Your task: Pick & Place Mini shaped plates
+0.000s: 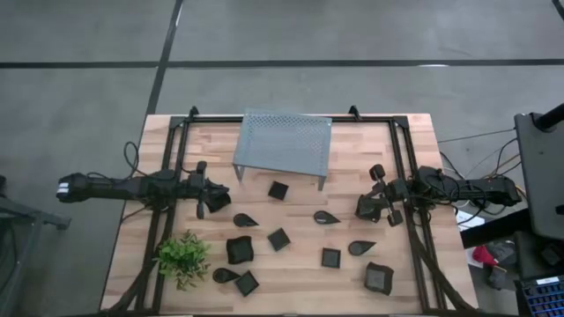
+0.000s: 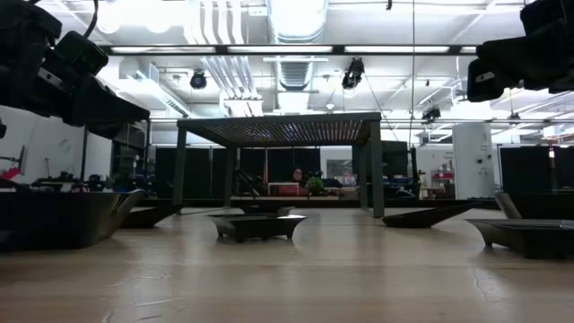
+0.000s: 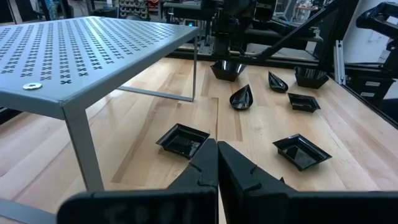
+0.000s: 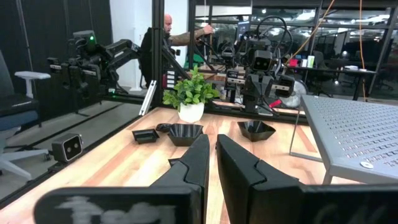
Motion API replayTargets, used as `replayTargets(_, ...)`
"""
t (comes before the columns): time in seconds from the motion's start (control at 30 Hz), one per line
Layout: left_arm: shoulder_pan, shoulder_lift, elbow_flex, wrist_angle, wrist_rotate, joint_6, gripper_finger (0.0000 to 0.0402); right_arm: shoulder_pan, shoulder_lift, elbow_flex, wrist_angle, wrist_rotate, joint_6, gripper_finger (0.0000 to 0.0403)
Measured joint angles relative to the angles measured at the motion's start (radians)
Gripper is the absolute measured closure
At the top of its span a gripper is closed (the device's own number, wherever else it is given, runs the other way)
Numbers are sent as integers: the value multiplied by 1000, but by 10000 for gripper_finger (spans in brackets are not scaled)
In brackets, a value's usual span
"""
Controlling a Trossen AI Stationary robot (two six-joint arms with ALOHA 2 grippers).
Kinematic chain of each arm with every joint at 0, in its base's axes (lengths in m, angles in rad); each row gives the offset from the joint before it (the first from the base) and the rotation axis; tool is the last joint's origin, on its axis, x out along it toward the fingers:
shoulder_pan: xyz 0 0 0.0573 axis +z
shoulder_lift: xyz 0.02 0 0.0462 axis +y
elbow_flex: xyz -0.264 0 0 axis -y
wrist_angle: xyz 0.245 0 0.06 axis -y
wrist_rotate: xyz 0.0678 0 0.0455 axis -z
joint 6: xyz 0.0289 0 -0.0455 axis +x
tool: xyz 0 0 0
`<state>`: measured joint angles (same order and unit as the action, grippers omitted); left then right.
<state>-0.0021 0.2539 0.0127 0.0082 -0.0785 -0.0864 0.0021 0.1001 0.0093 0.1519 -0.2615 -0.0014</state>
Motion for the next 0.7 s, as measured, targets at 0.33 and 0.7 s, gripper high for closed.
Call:
replayTargets(0.33, 0, 0, 0, 0, 0, 0, 401, 0, 0, 0, 2, 0, 1, 374)
replayTargets(0.7, 0, 0, 0, 0, 0, 0, 401, 0, 0, 0, 164, -1, 386, 374)
